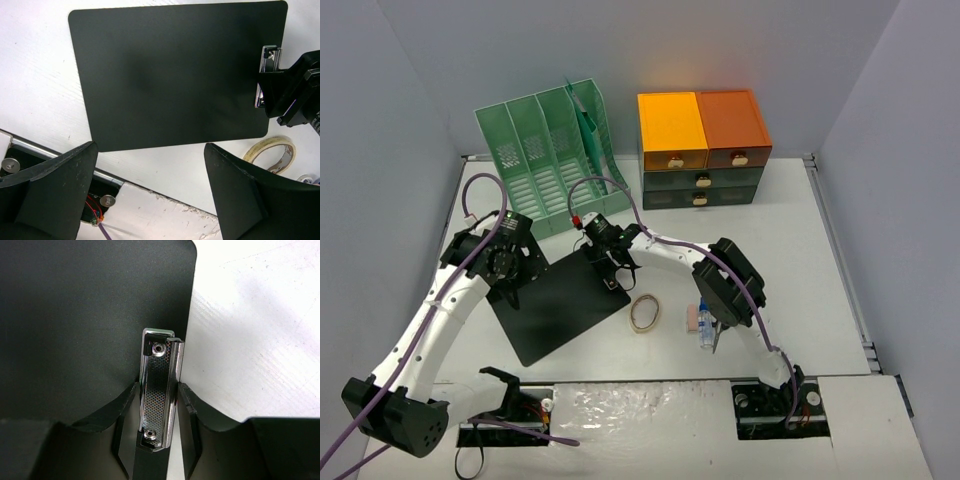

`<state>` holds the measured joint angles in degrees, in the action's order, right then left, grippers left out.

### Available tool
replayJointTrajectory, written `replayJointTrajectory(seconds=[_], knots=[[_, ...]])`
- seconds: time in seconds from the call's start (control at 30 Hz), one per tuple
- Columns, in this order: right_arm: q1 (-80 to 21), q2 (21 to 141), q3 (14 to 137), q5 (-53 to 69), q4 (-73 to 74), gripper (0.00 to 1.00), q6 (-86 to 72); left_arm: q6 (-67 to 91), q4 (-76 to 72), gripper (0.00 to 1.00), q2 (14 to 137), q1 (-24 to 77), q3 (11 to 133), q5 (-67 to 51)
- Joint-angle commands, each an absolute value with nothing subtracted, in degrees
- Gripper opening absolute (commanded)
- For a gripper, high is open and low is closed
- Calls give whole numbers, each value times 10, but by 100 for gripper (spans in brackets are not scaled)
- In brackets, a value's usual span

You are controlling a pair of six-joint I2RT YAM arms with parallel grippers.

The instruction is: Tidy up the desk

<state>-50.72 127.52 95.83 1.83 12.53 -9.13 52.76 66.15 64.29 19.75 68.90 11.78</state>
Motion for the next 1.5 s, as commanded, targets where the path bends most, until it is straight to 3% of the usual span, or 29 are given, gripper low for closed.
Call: replayJointTrajectory(seconds=[0.0,0.2,0.5,0.8,1.07,1.17,1.33,1.47], knots=[[-512,1285,964,11,140,0,-95,520,640,85,646,192,697,113],[-501,1249,982,-26,162,0,-112,508,631,85,642,192,698,116],[-489,1215,1130,-90,276,0,-104,452,613,85,634,194,708,120],[-462,1214,1259,-66,366,0,-116,386,569,85,601,198,704,111],[-448,1185,1276,-28,371,0,-138,366,563,85,602,202,700,99],[-447,1174,1278,-40,374,0,-142,347,565,85,609,233,710,121],[-448,1174,1281,-42,379,0,-148,335,599,86,650,376,759,246],[-457,1172,1295,-78,387,0,-147,346,602,86,650,412,776,284]])
